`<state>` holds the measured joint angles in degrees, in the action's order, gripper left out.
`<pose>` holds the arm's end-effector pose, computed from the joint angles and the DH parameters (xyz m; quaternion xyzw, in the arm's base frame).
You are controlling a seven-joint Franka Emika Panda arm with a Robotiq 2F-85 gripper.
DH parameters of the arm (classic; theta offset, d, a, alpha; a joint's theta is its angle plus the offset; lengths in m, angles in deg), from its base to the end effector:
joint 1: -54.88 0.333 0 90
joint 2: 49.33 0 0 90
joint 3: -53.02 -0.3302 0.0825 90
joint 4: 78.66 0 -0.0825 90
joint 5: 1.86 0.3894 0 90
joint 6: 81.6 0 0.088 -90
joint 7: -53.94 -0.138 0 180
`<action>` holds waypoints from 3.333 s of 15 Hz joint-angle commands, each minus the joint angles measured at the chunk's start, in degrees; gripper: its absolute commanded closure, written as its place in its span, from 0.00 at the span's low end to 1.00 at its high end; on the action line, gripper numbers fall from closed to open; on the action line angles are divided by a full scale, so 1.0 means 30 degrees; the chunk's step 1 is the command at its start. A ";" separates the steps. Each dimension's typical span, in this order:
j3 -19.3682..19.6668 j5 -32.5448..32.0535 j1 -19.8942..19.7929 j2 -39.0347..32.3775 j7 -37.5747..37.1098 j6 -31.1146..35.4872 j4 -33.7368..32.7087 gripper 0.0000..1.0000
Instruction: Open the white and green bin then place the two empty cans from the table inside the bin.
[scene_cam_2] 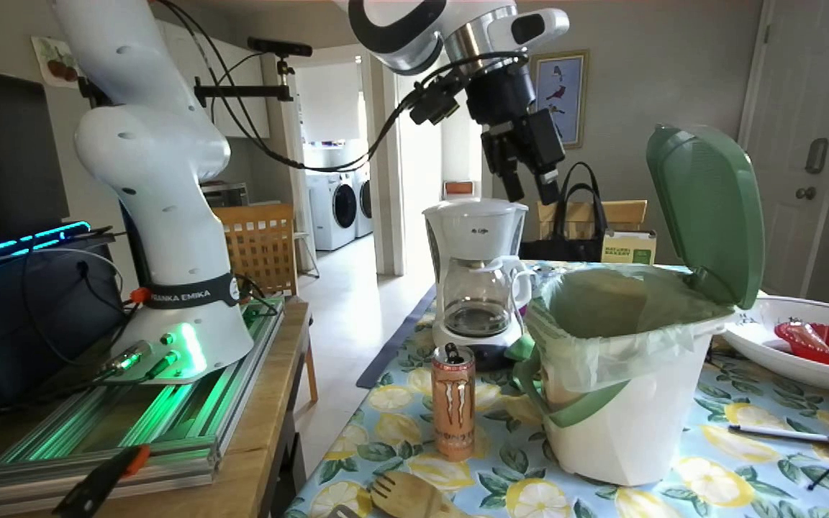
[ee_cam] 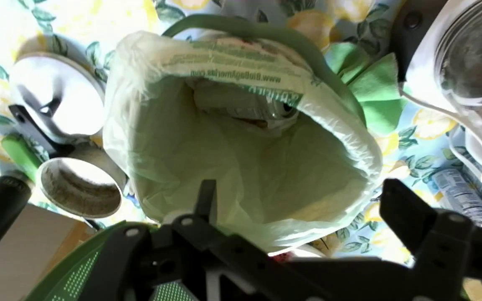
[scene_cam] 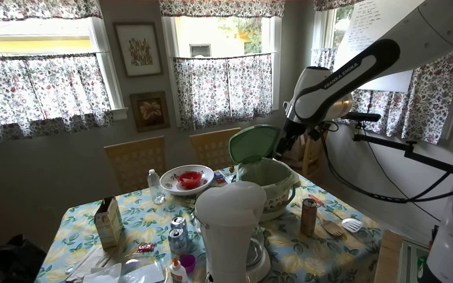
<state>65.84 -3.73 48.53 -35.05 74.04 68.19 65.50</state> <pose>0.4538 -0.1571 0.3843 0.9851 0.0191 0.1660 0.0411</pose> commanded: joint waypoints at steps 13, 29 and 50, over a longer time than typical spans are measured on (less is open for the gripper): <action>-0.0181 -0.0824 -0.1425 0.1615 -0.2161 -0.4348 0.3937 0.00; 0.0270 -0.4186 -0.2919 -0.3648 -0.1971 0.3254 0.4657 0.00; -0.0056 -0.2272 -0.2915 -0.6258 0.2152 0.7095 0.4642 0.62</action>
<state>66.40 -13.14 40.11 -52.32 77.50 87.23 79.42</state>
